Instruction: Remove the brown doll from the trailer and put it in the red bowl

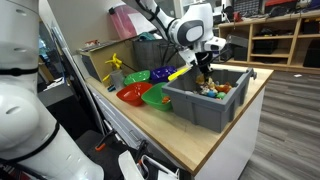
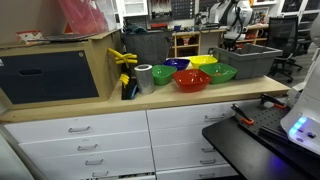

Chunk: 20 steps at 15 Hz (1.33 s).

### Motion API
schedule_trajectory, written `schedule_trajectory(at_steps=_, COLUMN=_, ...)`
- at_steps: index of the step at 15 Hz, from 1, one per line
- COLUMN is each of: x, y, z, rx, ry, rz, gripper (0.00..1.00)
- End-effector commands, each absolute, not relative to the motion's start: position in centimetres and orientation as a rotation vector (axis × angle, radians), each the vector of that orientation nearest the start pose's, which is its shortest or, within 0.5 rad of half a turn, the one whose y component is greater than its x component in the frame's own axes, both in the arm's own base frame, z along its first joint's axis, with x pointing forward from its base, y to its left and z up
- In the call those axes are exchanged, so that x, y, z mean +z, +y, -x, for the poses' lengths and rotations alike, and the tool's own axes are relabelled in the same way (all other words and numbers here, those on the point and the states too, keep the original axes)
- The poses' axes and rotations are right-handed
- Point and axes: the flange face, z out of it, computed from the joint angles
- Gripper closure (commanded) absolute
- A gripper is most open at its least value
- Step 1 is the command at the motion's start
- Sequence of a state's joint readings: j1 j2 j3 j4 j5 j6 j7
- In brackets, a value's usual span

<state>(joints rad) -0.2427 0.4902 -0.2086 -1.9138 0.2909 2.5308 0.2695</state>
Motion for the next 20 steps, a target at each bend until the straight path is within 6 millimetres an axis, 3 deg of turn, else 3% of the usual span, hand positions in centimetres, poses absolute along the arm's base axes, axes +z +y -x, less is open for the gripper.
schedule_trajectory(at_steps=1, x=29.1, y=-28.4, z=-55.7, rx=-0.21, ry=1.364, rz=2.822, gripper=0.97)
schedule_trajectory(at_steps=5, x=32.0, y=-30.1, z=-53.8, rx=-0.197, ry=1.374, rz=2.911, gripper=0.97)
schedule_trajectory(at_steps=10, x=35.8, y=-29.3, z=-52.6, rx=-0.136, ry=1.326, rz=2.981, gripper=0.97)
schedule_trajectory(at_steps=13, x=36.7, y=-27.4, z=-52.5, rx=-0.071, ry=1.243, rz=3.004, gripper=0.97)
schedule_trajectory(at_steps=20, x=37.0, y=-19.3, z=-52.7, rx=0.042, ry=1.019, rz=3.031, gripper=0.97)
